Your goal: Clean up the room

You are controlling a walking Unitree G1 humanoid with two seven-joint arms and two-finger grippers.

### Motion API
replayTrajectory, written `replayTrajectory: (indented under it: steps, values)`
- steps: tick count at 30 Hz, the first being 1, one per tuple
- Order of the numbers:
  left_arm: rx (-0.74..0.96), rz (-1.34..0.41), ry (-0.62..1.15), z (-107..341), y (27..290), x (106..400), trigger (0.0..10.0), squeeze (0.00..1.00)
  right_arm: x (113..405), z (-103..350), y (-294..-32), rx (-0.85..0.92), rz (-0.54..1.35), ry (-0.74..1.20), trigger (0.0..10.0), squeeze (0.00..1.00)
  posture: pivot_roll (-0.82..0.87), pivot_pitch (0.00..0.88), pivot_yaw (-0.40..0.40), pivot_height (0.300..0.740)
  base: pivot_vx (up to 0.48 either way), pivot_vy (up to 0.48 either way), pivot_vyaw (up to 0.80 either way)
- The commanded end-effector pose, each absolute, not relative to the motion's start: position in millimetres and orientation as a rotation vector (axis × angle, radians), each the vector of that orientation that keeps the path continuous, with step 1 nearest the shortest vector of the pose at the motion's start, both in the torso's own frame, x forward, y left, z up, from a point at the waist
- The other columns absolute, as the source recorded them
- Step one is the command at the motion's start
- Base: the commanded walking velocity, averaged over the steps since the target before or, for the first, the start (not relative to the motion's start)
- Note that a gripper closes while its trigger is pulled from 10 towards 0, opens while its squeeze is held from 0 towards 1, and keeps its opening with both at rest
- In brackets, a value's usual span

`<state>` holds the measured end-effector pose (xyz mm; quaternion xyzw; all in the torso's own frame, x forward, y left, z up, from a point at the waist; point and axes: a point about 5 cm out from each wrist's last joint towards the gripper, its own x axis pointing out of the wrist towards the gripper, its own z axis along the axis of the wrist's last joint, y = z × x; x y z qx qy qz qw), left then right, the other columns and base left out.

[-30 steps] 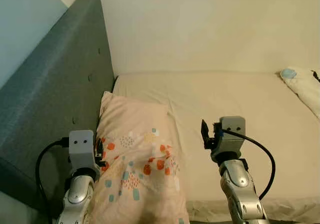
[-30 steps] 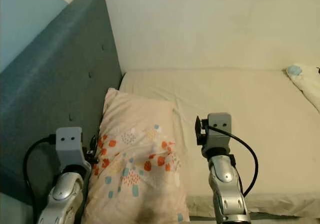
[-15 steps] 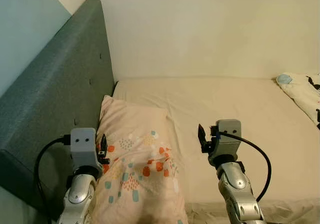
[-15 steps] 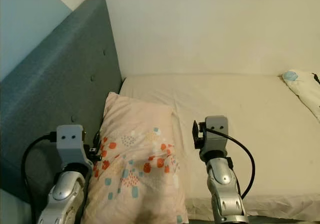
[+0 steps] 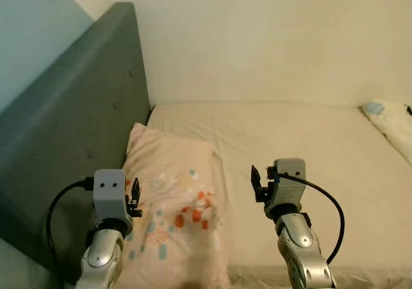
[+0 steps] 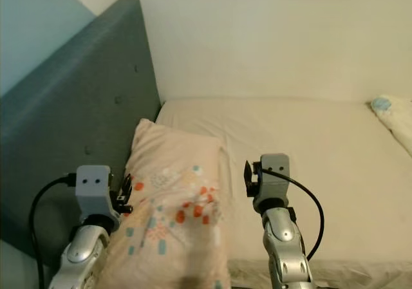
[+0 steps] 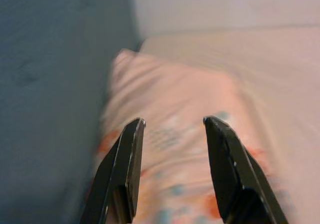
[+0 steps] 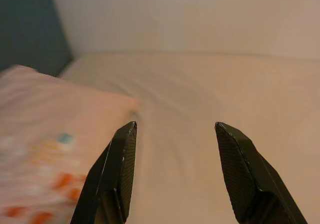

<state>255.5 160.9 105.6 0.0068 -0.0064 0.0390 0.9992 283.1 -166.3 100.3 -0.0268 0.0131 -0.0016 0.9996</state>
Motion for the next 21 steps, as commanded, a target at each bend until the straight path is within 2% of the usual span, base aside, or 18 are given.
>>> replayTrajectory:
  steps: [1, 21]
  values:
    - [0.027, 0.075, -0.01, 104.4, 162.4, 254.7, 10.0, 0.0, 283.1, 103.3, -163.9, -0.038, 0.001, 0.019, 10.0, 0.0, -0.1, 0.094, -0.008, 0.74, 0.0, -0.48, 0.0]
    - [0.044, 0.072, 0.009, 102.3, 164.5, 253.3, 10.0, 0.0, 281.3, 100.3, -160.4, -0.058, 0.024, 0.061, 10.0, 0.0, -0.09, 0.109, -0.007, 0.74, 0.0, -0.48, 0.02]
